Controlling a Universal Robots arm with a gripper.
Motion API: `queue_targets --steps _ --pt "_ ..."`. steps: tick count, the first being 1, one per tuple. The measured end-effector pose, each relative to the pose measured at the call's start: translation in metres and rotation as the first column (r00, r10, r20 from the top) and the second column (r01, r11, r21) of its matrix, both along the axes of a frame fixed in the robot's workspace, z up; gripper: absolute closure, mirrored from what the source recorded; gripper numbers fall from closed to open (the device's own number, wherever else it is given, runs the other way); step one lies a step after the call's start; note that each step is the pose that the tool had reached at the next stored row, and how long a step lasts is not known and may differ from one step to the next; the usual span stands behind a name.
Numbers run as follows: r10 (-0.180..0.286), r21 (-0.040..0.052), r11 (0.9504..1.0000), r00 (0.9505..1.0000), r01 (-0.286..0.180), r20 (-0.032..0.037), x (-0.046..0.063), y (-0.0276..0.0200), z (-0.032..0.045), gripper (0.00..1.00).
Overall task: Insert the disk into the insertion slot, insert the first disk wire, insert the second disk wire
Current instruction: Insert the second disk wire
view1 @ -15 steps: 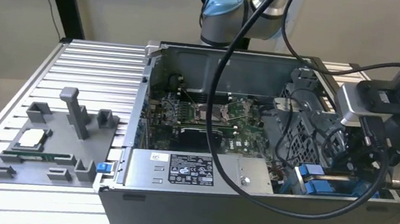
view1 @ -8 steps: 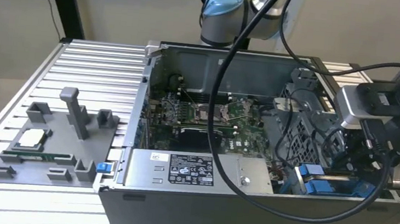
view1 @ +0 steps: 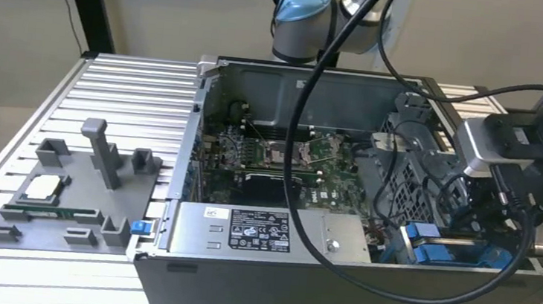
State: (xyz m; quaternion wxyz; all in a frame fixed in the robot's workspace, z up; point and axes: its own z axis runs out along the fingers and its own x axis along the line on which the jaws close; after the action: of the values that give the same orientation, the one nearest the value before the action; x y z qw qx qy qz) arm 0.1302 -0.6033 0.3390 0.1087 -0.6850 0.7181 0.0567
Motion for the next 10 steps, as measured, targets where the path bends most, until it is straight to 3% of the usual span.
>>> queue_targets --steps 10 --pt "0.059 0.0023 0.9983 0.9982 -0.059 0.0105 0.0002 -0.001 0.0 1.0"
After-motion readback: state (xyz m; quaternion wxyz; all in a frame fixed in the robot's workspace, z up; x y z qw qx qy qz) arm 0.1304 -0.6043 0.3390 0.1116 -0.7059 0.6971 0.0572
